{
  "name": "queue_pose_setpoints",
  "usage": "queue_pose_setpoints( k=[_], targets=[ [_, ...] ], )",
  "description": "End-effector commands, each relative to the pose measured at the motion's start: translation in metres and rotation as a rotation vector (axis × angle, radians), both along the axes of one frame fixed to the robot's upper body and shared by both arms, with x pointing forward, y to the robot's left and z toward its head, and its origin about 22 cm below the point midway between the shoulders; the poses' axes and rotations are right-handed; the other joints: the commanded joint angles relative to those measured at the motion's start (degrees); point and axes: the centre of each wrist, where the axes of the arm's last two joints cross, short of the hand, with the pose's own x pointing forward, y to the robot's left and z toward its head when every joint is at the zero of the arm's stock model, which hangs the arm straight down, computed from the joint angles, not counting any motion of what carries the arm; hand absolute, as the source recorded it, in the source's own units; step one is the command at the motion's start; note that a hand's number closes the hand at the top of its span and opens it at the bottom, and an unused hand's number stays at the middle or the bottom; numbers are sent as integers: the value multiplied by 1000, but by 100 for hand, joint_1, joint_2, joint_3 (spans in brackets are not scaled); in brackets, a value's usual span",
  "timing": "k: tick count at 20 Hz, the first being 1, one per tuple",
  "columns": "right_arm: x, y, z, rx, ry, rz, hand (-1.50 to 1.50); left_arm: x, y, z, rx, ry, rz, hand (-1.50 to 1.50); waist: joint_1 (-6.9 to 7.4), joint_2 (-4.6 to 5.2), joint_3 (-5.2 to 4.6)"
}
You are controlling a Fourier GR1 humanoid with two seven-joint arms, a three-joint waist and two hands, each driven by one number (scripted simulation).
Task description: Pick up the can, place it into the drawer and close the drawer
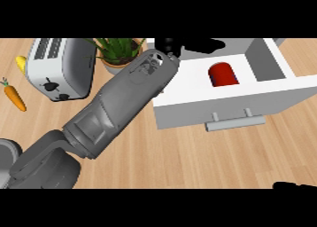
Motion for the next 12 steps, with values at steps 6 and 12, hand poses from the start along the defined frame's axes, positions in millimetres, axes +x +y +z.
queue_pose_setpoints(
  k=[6, 12],
  targets=[
    [18, 10, 23, -254, -87, -28, -150, -2, -10, 23, -81, -21, -52, -150, 286, -17, -5],
    [20, 32, 11, -492, -87, -57, -150, -4, -8, 14, -95, -49, 2, -150, 384, -64, -6]
  ],
)
